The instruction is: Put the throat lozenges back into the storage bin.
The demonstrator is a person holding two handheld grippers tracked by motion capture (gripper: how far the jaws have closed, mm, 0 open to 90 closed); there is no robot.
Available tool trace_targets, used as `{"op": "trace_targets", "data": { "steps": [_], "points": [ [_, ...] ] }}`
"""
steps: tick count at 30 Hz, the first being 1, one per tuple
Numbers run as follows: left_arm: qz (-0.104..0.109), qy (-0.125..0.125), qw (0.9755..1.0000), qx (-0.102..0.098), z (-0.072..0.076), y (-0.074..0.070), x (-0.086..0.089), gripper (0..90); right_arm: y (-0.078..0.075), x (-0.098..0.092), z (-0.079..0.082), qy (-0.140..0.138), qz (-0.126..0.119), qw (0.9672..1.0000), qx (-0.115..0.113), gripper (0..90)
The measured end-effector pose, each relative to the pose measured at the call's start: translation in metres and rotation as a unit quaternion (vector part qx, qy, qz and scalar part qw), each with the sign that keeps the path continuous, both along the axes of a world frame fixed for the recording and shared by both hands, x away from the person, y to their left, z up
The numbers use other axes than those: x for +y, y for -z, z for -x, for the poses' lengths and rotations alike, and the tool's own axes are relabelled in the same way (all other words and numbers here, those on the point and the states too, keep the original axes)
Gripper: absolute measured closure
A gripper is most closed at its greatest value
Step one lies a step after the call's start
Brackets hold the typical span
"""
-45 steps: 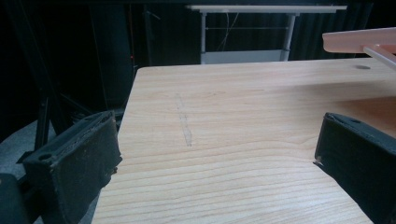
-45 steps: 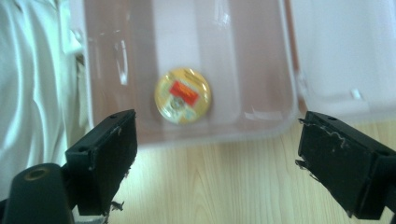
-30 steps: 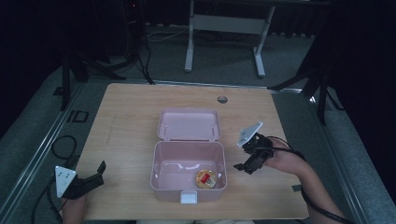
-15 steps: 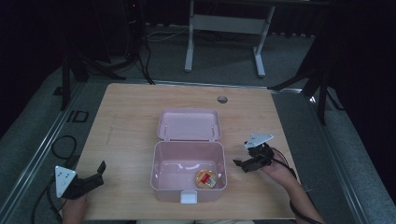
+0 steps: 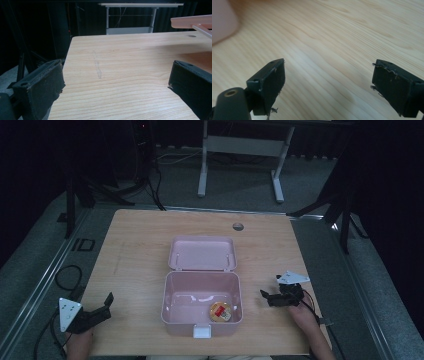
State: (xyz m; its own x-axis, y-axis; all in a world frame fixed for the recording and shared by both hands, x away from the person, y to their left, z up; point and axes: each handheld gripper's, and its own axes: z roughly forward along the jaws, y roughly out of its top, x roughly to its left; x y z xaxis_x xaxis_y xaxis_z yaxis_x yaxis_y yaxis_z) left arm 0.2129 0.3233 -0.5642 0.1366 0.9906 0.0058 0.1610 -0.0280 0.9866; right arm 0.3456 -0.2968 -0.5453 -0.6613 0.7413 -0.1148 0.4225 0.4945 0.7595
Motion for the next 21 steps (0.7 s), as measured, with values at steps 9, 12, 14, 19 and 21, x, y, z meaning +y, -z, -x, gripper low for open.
{"op": "trace_targets", "data": {
  "steps": [9,12,14,19,21],
  "points": [
    [0.000,-0.001,1.0000,0.000,0.000,0.000,0.000,0.4,0.001,-0.041,0.003,0.078,-0.038,0.9962,0.004,13.1],
    [0.000,-0.001,1.0000,0.001,0.000,0.000,0.000,0.4,-0.001,-0.056,0.006,0.100,-0.081,0.9916,0.001,13.3],
    [0.000,-0.001,1.0000,0.001,0.000,0.000,0.000,0.4,-0.003,-0.065,0.008,0.124,-0.100,0.9872,-0.009,13.7],
    [0.000,-0.001,1.0000,0.002,0.000,0.000,0.000,0.4,-0.002,-0.083,0.011,0.180,-0.115,0.9768,-0.020,14.1],
    [0.000,-0.001,1.0000,0.002,0.000,0.000,0.000,0.4,-0.001,-0.087,0.011,0.194,-0.113,0.9742,-0.021,13.9]
  ]
}}
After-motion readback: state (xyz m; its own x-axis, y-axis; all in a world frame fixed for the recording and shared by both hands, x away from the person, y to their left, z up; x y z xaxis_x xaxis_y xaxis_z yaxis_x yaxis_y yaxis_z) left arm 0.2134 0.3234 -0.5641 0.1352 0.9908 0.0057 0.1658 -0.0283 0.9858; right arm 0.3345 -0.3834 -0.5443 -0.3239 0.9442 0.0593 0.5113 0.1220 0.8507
